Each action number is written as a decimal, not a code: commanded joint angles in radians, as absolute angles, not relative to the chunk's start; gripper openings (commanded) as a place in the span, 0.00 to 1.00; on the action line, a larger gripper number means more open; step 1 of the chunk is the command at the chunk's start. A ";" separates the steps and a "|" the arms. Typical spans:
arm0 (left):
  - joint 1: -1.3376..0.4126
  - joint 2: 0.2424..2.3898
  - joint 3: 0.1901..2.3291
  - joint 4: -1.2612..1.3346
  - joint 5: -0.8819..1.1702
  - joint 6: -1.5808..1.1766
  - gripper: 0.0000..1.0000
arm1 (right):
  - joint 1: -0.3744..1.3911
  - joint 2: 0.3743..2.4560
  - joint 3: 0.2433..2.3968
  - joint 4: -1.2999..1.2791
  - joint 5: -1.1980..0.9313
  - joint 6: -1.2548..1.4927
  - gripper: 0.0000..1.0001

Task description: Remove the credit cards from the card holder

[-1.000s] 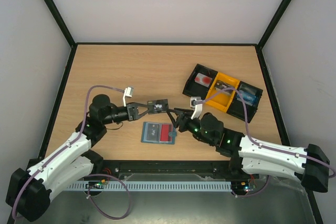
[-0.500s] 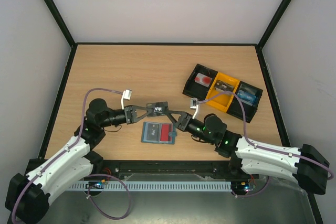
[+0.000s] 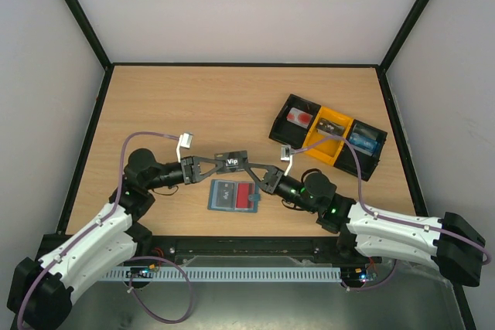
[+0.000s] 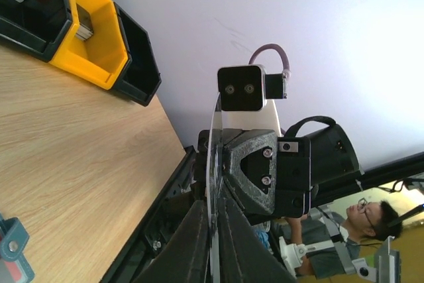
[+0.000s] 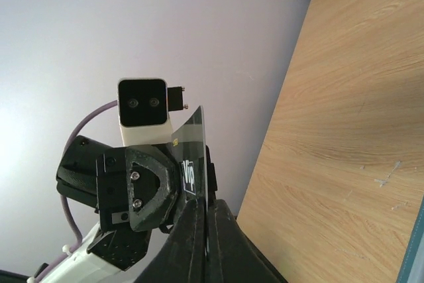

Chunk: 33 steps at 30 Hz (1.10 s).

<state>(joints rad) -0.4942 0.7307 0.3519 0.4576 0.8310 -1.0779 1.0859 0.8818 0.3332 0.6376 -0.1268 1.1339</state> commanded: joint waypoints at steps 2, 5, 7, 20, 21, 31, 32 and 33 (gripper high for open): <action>-0.491 0.711 0.342 0.478 0.832 -1.076 0.14 | 1.082 0.868 0.314 0.677 -0.129 1.125 0.02; -0.491 0.713 0.345 0.459 0.822 -1.068 0.34 | 1.081 0.862 0.310 0.677 -0.120 1.126 0.02; -0.491 0.711 0.354 0.429 0.808 -1.051 0.61 | 1.082 0.852 0.308 0.666 -0.102 1.120 0.02; -0.491 0.706 0.541 -0.056 0.600 -0.748 1.00 | 1.028 0.780 0.406 0.352 0.078 0.939 0.02; -0.490 0.707 0.556 -0.091 0.578 -0.728 1.00 | 1.006 0.777 0.413 0.332 0.081 0.927 0.02; -0.491 0.712 0.618 -0.268 0.470 -0.579 1.00 | 0.701 0.749 0.518 0.039 0.113 0.825 0.02; -0.491 0.713 0.610 -0.262 0.472 -0.581 1.00 | 0.673 0.748 0.531 0.005 0.128 0.812 0.02; -0.491 0.714 0.603 -0.253 0.471 -0.587 1.00 | 0.648 0.747 0.546 -0.030 0.148 0.801 0.02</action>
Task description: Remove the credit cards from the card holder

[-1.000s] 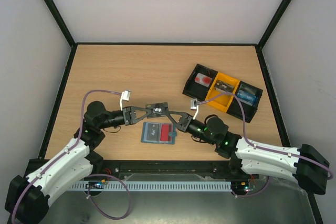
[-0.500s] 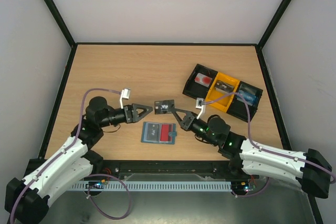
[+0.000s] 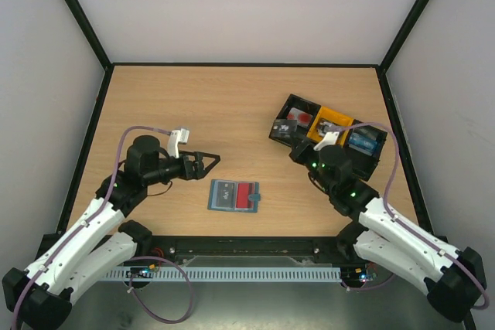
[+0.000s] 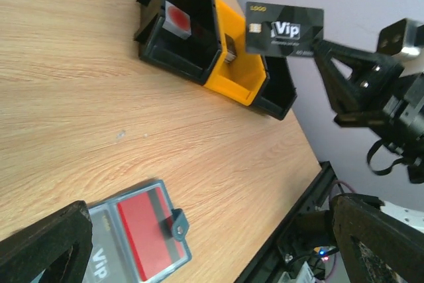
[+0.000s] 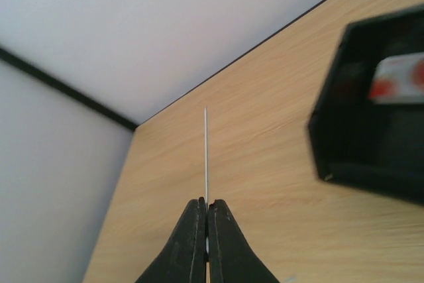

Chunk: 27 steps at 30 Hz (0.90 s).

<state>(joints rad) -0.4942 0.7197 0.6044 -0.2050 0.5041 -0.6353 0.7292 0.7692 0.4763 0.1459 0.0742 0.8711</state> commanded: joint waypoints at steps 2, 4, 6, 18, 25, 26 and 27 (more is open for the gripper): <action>-0.491 0.724 0.595 -0.247 0.462 -0.597 1.00 | 0.593 0.745 0.575 -0.089 0.185 0.775 0.02; -0.491 0.734 0.593 -0.246 0.464 -0.599 1.00 | 0.550 0.741 0.600 -0.136 0.238 0.752 0.02; -0.491 0.745 0.583 -0.241 0.456 -0.617 1.00 | 0.513 0.739 0.615 -0.167 0.292 0.727 0.02; -0.491 0.797 0.469 -0.126 0.481 -0.644 1.00 | 0.245 0.897 0.603 -0.081 0.140 0.690 0.02; -0.489 0.785 0.452 -0.102 0.479 -0.637 1.00 | 0.134 1.032 0.614 -0.005 0.020 0.683 0.02; -0.489 0.785 0.457 -0.106 0.479 -0.635 1.00 | 0.126 1.050 0.617 0.007 0.009 0.682 0.02; -0.489 0.784 0.461 -0.110 0.480 -0.635 1.00 | 0.119 1.067 0.620 0.015 0.005 0.678 0.02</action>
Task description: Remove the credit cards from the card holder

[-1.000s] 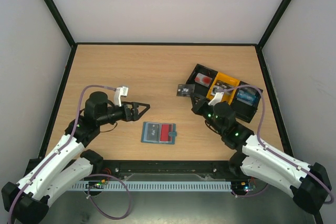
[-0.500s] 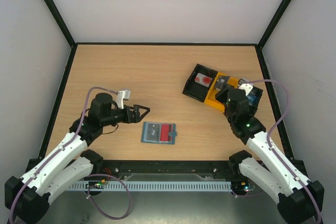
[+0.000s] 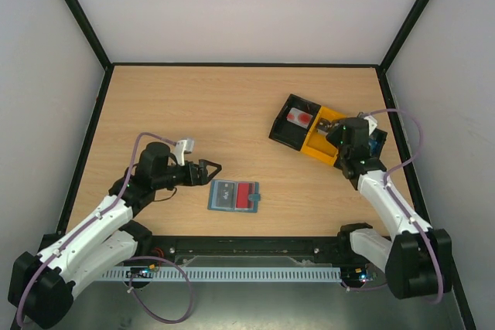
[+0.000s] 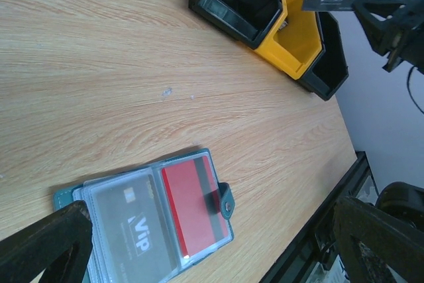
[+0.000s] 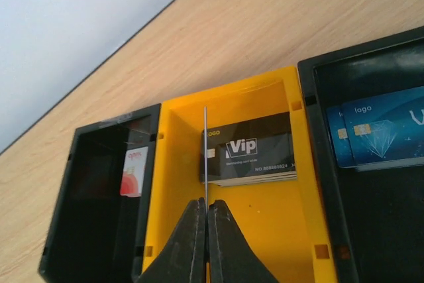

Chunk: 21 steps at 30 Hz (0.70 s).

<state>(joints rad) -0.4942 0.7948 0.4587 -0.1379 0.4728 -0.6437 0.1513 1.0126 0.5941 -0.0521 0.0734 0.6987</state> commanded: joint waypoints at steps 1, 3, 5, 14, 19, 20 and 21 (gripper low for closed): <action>-0.488 0.783 0.468 -0.114 0.482 -0.637 1.00 | 0.115 1.087 0.622 0.026 0.004 0.674 0.02; -0.489 0.782 0.478 -0.114 0.497 -0.654 1.00 | 0.102 1.117 0.624 0.051 -0.007 0.670 0.02; -0.489 0.784 0.480 -0.101 0.518 -0.679 1.00 | 0.094 1.145 0.620 0.094 -0.039 0.675 0.02; -0.489 0.806 0.474 -0.080 0.569 -0.713 1.00 | 0.087 1.285 0.634 0.219 -0.106 0.674 0.02; -0.489 0.778 0.471 -0.071 0.571 -0.739 1.00 | 0.062 1.325 0.643 0.269 -0.138 0.679 0.02; -0.489 0.773 0.471 -0.072 0.571 -0.742 1.00 | 0.058 1.338 0.649 0.272 -0.151 0.679 0.02; -0.489 0.770 0.473 -0.075 0.570 -0.741 1.00 | 0.054 1.353 0.655 0.272 -0.162 0.680 0.02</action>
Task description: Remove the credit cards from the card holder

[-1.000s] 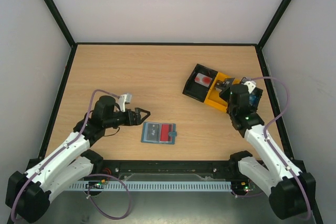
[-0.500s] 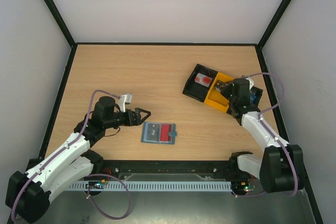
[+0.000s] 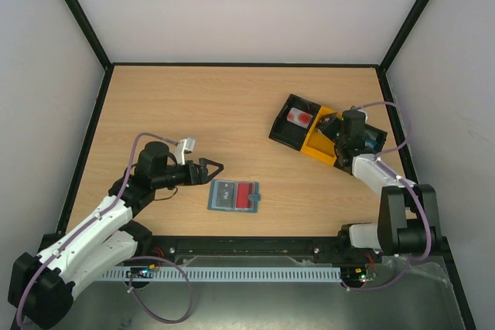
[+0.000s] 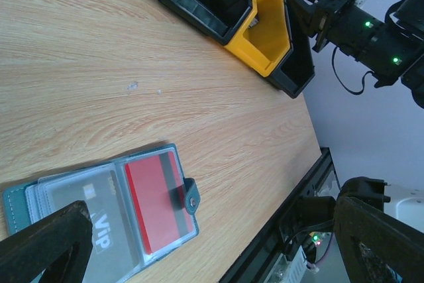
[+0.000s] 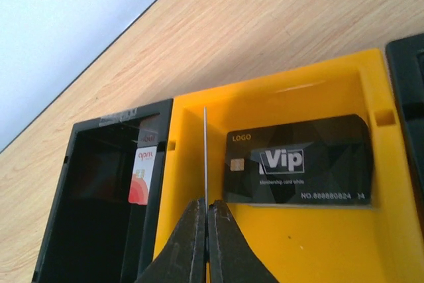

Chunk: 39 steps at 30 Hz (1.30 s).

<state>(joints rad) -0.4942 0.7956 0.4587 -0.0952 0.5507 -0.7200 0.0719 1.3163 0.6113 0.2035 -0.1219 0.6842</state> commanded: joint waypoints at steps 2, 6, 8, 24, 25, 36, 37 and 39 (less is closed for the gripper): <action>-0.489 0.768 0.481 -0.086 0.569 -0.739 1.00 | 0.044 1.368 0.650 0.295 -0.181 0.686 0.02; -0.489 0.771 0.487 -0.094 0.570 -0.739 1.00 | 0.023 1.395 0.638 0.318 -0.201 0.695 0.02; -0.489 0.772 0.485 -0.095 0.571 -0.743 1.00 | 0.017 1.407 0.637 0.325 -0.207 0.695 0.02; -0.489 0.767 0.481 -0.097 0.578 -0.750 1.00 | 0.014 1.474 0.616 0.410 -0.184 0.683 0.02; -0.489 0.767 0.480 -0.097 0.575 -0.751 1.00 | 0.014 1.474 0.617 0.408 -0.178 0.681 0.02; -0.489 0.768 0.474 -0.096 0.567 -0.753 1.00 | 0.013 1.484 0.634 0.361 -0.136 0.670 0.09; -0.489 0.769 0.474 -0.099 0.563 -0.753 1.00 | 0.014 1.483 0.637 0.355 -0.133 0.670 0.10; -0.489 0.771 0.477 -0.103 0.557 -0.752 1.00 | 0.014 1.479 0.646 0.337 -0.118 0.677 0.11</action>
